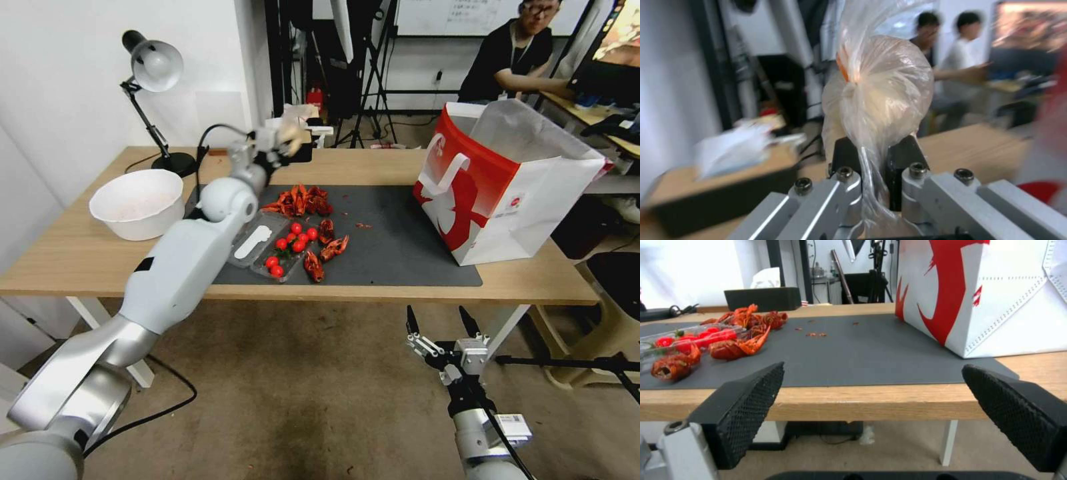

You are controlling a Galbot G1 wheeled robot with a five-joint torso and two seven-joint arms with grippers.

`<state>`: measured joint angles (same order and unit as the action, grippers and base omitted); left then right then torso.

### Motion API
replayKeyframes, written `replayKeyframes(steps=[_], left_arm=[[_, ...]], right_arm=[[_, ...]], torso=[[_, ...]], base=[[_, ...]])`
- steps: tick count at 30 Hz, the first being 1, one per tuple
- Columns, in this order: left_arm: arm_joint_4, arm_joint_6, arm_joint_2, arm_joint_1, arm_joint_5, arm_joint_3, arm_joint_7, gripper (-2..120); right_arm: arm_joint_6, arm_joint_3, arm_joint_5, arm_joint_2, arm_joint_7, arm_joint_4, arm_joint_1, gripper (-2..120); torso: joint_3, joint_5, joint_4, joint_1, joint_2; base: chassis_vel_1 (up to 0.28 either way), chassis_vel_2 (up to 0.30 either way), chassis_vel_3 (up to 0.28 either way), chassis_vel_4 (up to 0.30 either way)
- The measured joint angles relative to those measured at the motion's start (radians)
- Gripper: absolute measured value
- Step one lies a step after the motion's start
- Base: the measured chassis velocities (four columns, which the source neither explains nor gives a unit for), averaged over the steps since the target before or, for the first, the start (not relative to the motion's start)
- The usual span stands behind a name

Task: Pick up the trash from the table and place it into the takeout bag.

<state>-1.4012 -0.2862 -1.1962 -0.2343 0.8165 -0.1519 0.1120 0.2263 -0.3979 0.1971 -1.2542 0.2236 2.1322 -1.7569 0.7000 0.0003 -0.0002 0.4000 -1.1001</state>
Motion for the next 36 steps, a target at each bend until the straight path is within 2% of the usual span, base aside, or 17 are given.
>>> replayKeyframes(steps=[3, 4, 8, 9, 15, 17, 20, 29, 36], left_arm=[[0.007, -0.011, -0.061, 0.096, 0.056, -0.088, 0.001, 5], [0.007, -0.011, -0.061, 0.096, 0.056, -0.088, 0.001, 5], [0.052, -0.010, -0.156, 0.205, 0.117, -0.172, -0.002, 5], [0.052, -0.010, -0.156, 0.205, 0.117, -0.172, -0.002, 5], [0.106, -0.012, -0.279, 0.297, 0.140, -0.232, -0.013, 5], [0.106, -0.012, -0.281, 0.298, 0.140, -0.233, -0.013, 5], [0.134, -0.015, -0.338, 0.320, 0.139, -0.247, -0.018, 5], [0.176, -0.018, -0.397, 0.336, 0.090, -0.284, -0.036, 5], [0.198, -0.016, -0.413, 0.343, 0.052, -0.315, -0.049, 5]], right_arm=[[0.000, -0.001, -0.002, -0.005, 0.000, 0.000, -0.002, 100], [0.000, -0.001, -0.002, -0.005, 0.000, 0.000, -0.002, 100], [0.000, 0.001, -0.006, -0.013, 0.000, -0.004, -0.002, 100], [0.000, 0.001, -0.006, -0.013, 0.000, -0.004, -0.002, 100], [0.003, 0.000, -0.008, -0.017, 0.001, -0.004, -0.006, 100], [0.003, 0.000, -0.008, -0.018, 0.001, -0.004, -0.006, 100], [0.007, -0.006, -0.009, -0.019, 0.001, 0.000, -0.013, 100], [0.016, -0.010, -0.008, -0.017, 0.001, 0.000, -0.017, 100], [0.017, -0.009, -0.008, -0.017, 0.001, -0.002, -0.015, 100]], torso=[[0.000, -0.0001, 0.0001, 0.000, 0.000], [0.000, -0.0001, 0.0001, 0.000, 0.000], [0.000, 0.0000, 0.0000, 0.000, 0.000], [0.000, 0.0000, 0.0000, 0.000, 0.000], [0.000, 0.0002, 0.0000, 0.000, 0.000], [0.000, 0.0002, 0.0000, 0.000, 0.000], [0.000, 0.0000, 0.0002, 0.000, 0.000], [0.000, -0.0001, 0.0004, 0.000, 0.000], [0.000, -0.0002, 0.0001, 0.000, 0.000]], base=[[0.000, 0.000, 0.000, 0.000], [0.000, 0.000, 0.000, 0.000], [0.000, 0.000, 0.000, 0.000], [0.000, 0.000, 0.000, 0.000], [0.000, 0.000, 0.000, 0.000], [0.000, 0.000, 0.000, 0.000], [0.000, 0.000, 0.000, 0.000], [0.000, 0.000, 0.000, 0.000], [0.000, 0.000, 0.000, 0.000]])
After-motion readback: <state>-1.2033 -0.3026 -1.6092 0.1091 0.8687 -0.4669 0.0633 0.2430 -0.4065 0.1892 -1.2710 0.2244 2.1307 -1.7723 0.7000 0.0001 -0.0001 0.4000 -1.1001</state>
